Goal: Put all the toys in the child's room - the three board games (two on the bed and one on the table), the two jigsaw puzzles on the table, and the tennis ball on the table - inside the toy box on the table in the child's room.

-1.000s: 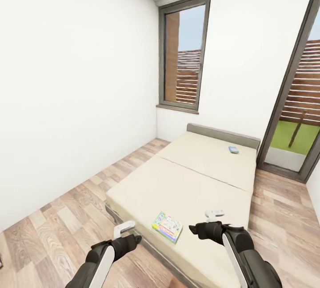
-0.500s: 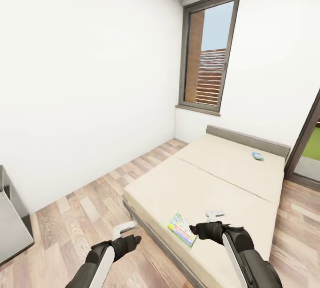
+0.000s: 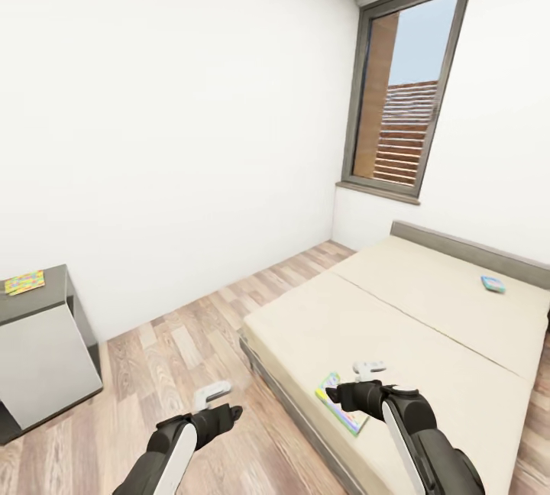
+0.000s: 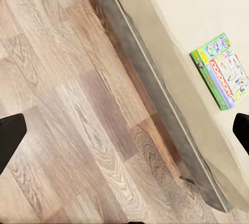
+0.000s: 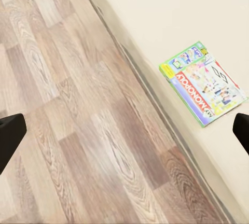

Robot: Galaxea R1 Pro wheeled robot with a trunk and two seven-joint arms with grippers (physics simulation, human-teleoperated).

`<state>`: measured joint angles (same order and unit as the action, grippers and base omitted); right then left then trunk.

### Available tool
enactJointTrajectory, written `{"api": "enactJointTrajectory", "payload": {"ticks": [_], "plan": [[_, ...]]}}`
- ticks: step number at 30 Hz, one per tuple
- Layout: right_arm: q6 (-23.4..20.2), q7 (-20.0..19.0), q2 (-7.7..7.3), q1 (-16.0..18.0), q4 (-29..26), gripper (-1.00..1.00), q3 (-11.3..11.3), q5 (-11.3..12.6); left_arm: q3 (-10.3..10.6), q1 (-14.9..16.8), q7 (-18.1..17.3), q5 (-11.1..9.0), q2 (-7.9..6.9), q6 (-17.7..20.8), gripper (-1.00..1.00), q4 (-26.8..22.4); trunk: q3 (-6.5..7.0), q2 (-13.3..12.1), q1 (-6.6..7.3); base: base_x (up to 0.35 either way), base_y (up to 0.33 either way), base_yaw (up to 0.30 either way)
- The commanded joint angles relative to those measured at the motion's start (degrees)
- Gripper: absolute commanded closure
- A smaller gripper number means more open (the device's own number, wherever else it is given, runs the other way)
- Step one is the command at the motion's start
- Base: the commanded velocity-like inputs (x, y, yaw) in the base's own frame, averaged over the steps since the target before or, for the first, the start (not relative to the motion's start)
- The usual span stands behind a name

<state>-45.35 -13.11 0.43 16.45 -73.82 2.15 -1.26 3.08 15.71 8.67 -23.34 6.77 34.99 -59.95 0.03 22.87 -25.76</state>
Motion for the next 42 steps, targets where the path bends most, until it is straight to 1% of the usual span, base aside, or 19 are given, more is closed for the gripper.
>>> {"api": "enactJointTrajectory", "payload": {"ticks": [1,6,13,15,16,19,22,23,27,33,42], "plan": [[-0.3,-0.2,0.01,0.0,-0.1,-1.0,0.0,-0.1,0.1,0.0,0.5,-0.6,-0.01,0.2,-1.0,0.0,-0.03,0.0,-0.02,-0.006,0.0,0.297],[-0.3,-0.3,0.01,0.0,0.0,-1.0,0.0,-0.1,0.1,0.0,0.6,-0.6,-0.01,0.2,-1.0,0.0,-0.03,0.0,-0.02,-0.029,0.0,0.272],[-0.3,-0.3,-0.23,0.0,0.0,-1.0,-0.5,-0.1,0.1,0.0,0.6,-0.6,-0.01,0.2,-1.0,0.0,-0.03,0.0,-0.02,-0.11,0.0,0.135],[-0.3,-0.4,-0.8,0.0,0.1,-1.0,-0.6,0.1,0.2,0.0,0.6,-0.6,-0.01,0.2,-1.0,0.0,-0.03,0.0,-0.02,-0.195,0.0,0.068],[-0.3,-0.4,-0.8,0.0,0.1,-1.0,-0.6,0.1,0.2,0.0,0.6,-0.6,-0.01,0.2,-1.0,0.0,-0.03,0.0,-0.02,-0.21,0.0,0.061],[-0.3,-0.4,-2.24,0.0,0.2,-1.0,-0.6,0.4,0.2,0.0,0.6,-0.6,-0.01,0.2,-1.0,0.0,-0.03,0.0,-0.02,-0.252,0.0,0.039],[-0.3,-0.5,-2.67,0.0,0.2,-1.0,-0.6,0.4,0.2,0.0,0.6,-0.6,-0.01,0.2,-1.0,0.0,-0.03,0.0,-0.02,-0.278,0.0,0.027],[-0.3,-0.5,-3.29,0.0,0.3,-1.0,-0.6,0.6,0.2,0.0,0.6,-0.6,-0.01,0.2,-1.0,0.0,-0.03,0.0,-0.02,-0.286,0.0,0.016],[-0.3,-0.6,-3.87,0.0,0.3,-1.0,-0.5,0.7,0.2,0.0,0.6,-0.6,-0.01,0.2,-1.0,0.0,-0.03,0.0,-0.02,-0.233,0.0,0.012],[-0.3,-0.6,-4.15,0.0,0.2,-1.0,-0.4,0.7,0.1,0.0,0.6,-0.7,-0.01,0.2,-1.0,0.1,-0.03,0.0,-0.02,-0.111,0.0,0.005],[-0.3,-0.4,-3.95,0.0,-0.2,-1.0,-0.2,0.7,0.1,0.0,0.6,-0.7,-0.01,0.2,-1.0,0.1,-0.03,0.0,-0.02,-0.037,0.0,0.002]]}}
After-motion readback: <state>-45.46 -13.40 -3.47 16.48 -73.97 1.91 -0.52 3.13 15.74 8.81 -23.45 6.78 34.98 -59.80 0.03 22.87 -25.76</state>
